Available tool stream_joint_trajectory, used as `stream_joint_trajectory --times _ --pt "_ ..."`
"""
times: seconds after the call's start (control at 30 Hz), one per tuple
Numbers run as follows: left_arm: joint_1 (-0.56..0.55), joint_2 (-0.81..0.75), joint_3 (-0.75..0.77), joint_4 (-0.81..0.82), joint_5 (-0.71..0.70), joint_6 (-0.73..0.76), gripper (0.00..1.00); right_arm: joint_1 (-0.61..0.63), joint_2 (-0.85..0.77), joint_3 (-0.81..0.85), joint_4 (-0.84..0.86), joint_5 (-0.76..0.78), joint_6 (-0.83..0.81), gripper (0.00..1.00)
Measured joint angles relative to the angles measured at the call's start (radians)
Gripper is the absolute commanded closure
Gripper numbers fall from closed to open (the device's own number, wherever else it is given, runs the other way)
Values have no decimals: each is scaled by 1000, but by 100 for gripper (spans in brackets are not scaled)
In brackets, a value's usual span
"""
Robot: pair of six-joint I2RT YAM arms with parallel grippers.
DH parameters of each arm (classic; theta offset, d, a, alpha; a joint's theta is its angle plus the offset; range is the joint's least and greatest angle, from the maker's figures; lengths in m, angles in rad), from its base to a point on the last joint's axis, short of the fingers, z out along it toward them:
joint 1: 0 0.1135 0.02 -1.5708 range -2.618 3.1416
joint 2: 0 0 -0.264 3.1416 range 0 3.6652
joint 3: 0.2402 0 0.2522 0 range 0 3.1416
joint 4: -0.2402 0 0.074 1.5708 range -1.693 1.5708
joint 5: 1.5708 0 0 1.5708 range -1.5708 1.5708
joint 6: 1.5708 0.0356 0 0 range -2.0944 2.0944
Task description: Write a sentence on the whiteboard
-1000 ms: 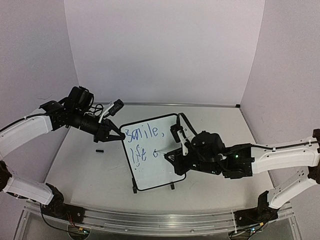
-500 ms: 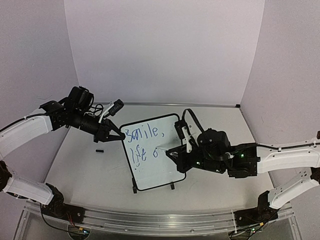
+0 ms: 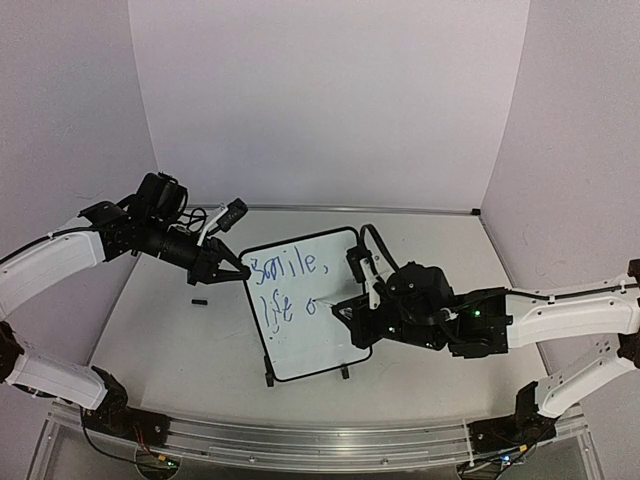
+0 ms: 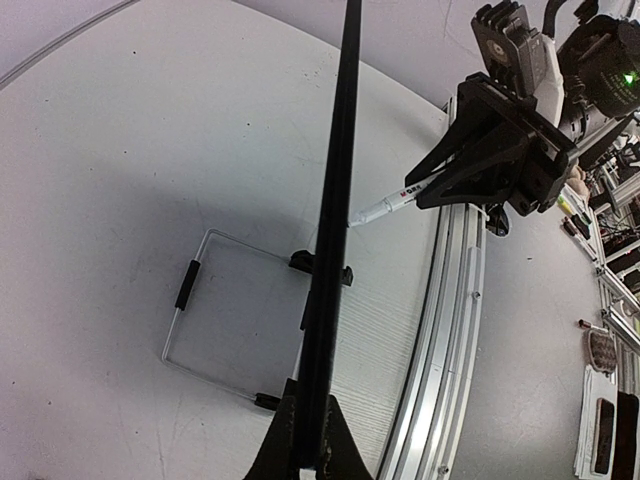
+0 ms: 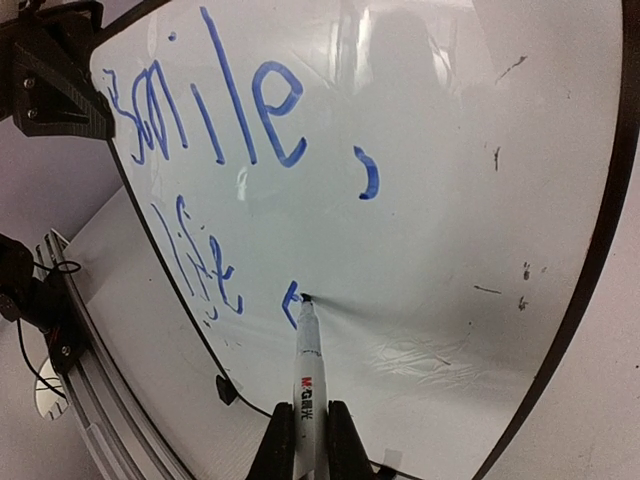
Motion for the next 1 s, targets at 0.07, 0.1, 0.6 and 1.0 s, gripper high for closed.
stream_joint_trajectory --times 0.07,0.1,0.6,1.0 --pt "0 0 0 0 0 0 100 0 0 0 -2 3 3 100" --pt "0 1 0 0 0 0 100 0 0 0 -2 3 4 100" --pt "2 2 0 0 1 0 100 0 -34 0 -33 42 22 100" --pt "2 2 0 0 2 0 100 0 -87 -40 -10 5 -7 100"
